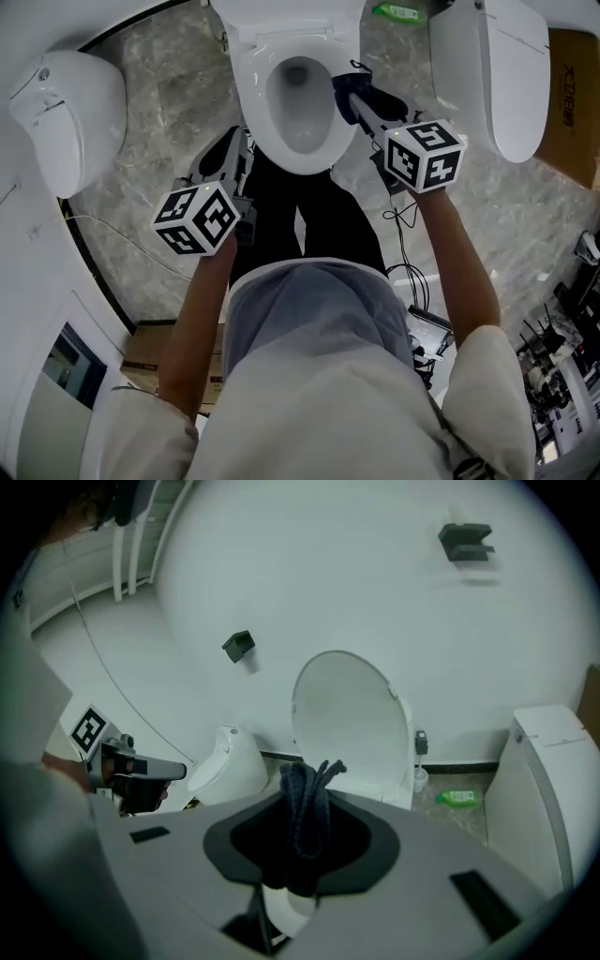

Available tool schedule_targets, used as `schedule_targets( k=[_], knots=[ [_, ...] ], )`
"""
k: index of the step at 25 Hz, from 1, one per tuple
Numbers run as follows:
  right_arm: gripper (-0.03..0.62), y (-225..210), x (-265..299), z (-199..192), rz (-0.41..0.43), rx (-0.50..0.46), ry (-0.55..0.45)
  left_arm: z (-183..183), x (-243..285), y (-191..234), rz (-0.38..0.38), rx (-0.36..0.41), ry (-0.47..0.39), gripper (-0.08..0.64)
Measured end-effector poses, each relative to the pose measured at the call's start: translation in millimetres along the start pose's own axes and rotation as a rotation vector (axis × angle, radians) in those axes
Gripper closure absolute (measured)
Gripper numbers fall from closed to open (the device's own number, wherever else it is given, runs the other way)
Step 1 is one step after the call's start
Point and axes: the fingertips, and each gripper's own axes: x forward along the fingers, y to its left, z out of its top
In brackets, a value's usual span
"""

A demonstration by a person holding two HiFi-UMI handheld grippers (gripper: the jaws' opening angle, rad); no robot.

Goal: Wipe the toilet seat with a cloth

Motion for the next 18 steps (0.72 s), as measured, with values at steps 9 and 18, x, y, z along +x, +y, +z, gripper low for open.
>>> schedule_targets(
  k=[9, 18],
  knots=[
    [0.514, 16.0, -73.5, 29.1, -0.002, -0.006, -0.064, 35.0, -33.6, -46.6, -0.076, 0.064, -0.077, 0.551],
    [0.514, 41.9, -144.6, 52.2, -0.022, -0.039, -0.169, 35.9, -72.7, -92.5, -0.088, 0.092, -0.165, 0.551]
  ],
)
